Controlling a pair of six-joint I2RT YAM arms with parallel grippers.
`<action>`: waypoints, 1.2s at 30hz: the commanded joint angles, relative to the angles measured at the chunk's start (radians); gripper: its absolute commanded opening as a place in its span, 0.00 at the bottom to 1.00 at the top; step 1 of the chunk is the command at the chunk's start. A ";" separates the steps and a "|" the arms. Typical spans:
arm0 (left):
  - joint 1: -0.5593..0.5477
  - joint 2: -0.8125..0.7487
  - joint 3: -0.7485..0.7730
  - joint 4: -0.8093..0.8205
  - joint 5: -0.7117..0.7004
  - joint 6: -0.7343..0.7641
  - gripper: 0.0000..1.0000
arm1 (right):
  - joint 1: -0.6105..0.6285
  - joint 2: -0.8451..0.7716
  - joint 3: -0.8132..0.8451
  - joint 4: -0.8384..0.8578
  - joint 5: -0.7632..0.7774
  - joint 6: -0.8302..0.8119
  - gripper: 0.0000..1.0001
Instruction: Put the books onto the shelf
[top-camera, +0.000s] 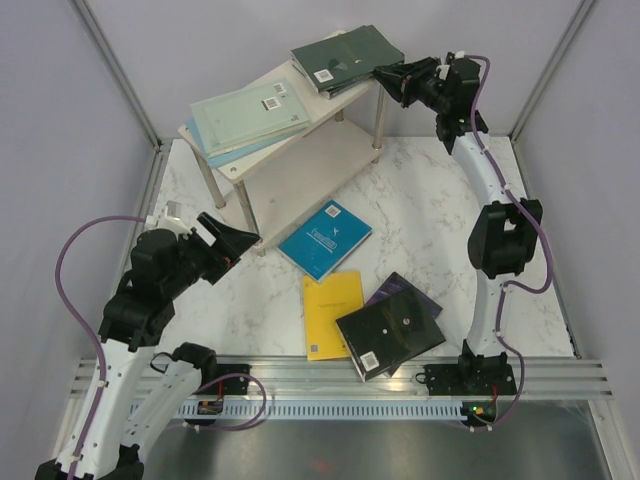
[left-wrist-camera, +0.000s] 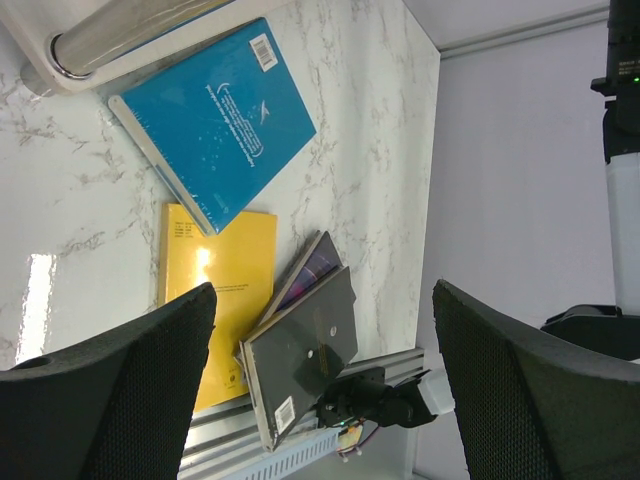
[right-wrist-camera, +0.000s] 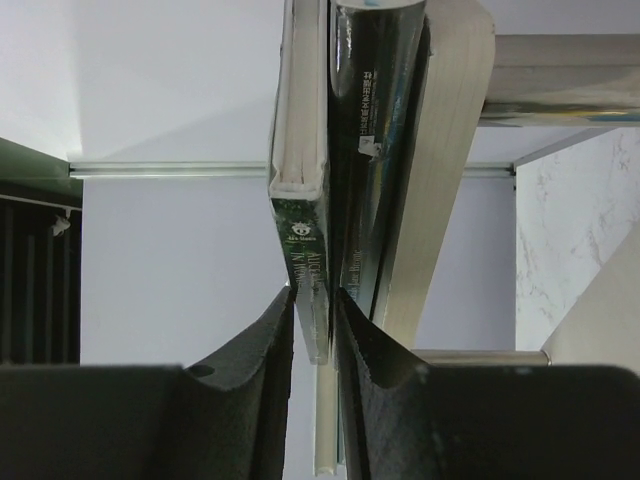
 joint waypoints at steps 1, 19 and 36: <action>0.004 0.009 0.040 0.007 0.001 0.039 0.91 | 0.005 0.011 0.052 0.075 0.012 0.022 0.27; 0.004 -0.001 -0.013 -0.001 0.057 0.052 0.93 | -0.098 -0.352 -0.484 0.382 -0.045 -0.013 0.91; -0.001 0.044 -0.138 0.027 0.104 0.070 0.92 | 0.088 -0.783 -1.388 -0.017 0.098 -0.447 0.98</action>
